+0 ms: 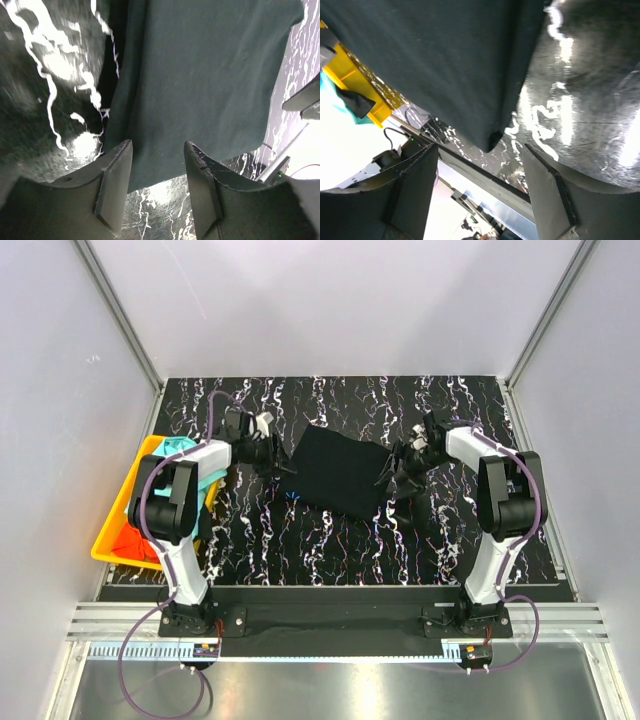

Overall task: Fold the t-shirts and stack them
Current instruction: Fold the tshirt

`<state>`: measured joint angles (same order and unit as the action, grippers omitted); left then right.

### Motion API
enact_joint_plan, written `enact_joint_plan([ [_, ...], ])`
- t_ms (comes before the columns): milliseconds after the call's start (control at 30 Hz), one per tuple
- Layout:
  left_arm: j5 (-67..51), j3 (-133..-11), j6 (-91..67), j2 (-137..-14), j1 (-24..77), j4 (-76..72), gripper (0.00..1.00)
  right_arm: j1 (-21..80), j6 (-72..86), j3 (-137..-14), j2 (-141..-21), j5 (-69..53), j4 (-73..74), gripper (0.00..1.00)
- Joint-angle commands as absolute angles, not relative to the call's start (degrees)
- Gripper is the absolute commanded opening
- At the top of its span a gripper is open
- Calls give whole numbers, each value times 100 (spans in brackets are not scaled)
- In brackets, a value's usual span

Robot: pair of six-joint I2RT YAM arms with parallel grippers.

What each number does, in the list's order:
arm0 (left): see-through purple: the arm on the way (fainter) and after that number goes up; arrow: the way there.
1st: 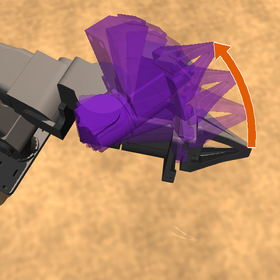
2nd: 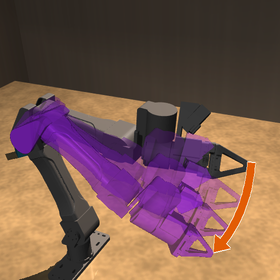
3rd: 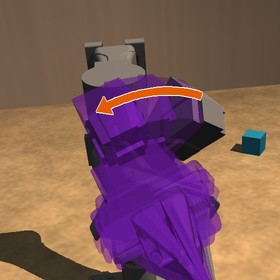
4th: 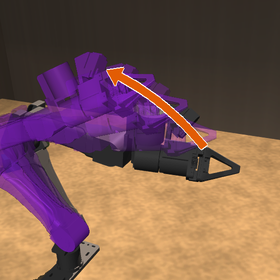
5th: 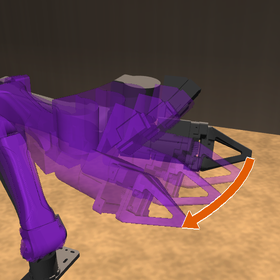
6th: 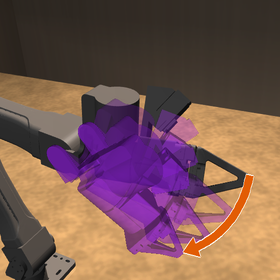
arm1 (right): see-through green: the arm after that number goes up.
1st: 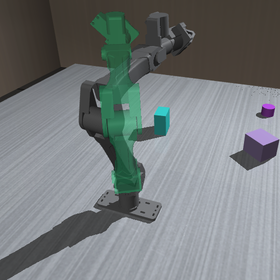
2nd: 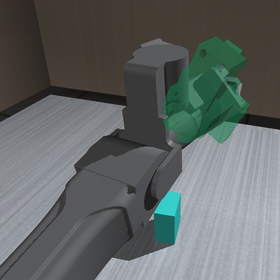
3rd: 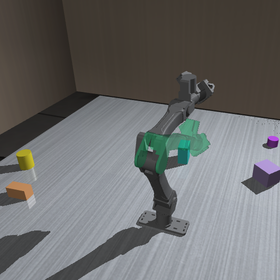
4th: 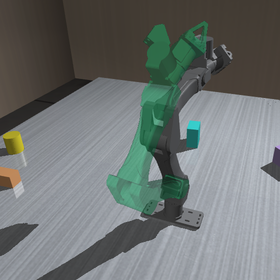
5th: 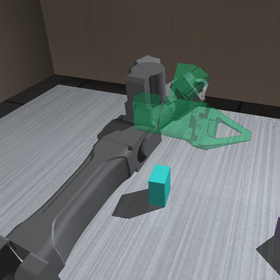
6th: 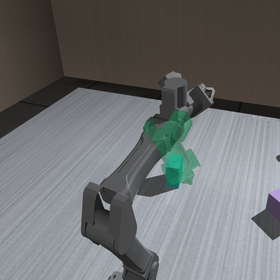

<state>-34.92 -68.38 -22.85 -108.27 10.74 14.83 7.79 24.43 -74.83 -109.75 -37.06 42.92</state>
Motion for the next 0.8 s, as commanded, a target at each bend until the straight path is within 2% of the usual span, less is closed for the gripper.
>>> enact_joint_plan([
  [0,-3849,-6400,-2513,-10671,1142,827,49,729,2355,-7375,-10556,-3578,3999,76],
  [167,-4280,-5389,-3286,-10188,1511,150,48,668,2399,-7365,-10564,-3340,3981,78],
  [300,-4114,-5098,-3182,-9407,1426,465,48,571,2452,-7584,-10766,-3278,3982,78],
  [400,-3920,-5412,-2744,-9281,1021,1026,54,536,2470,-8006,-11064,-3278,3982,78],
  [467,-3946,-6132,-2321,-9587,853,1598,59,527,2408,-8469,-11275,-3208,3999,78],
  [533,-4121,-6694,-2372,-10086,642,1600,59,510,2330,-8805,-11600,-3086,3990,77],
  [667,-4192,-7610,-2618,-10976,615,1232,55,475,2338,-9823,-12259,-2927,3999,61],
  [767,-4263,-8076,-2944,-11529,642,686,53,475,2390,-10369,-12628,-2822,4008,52],
])
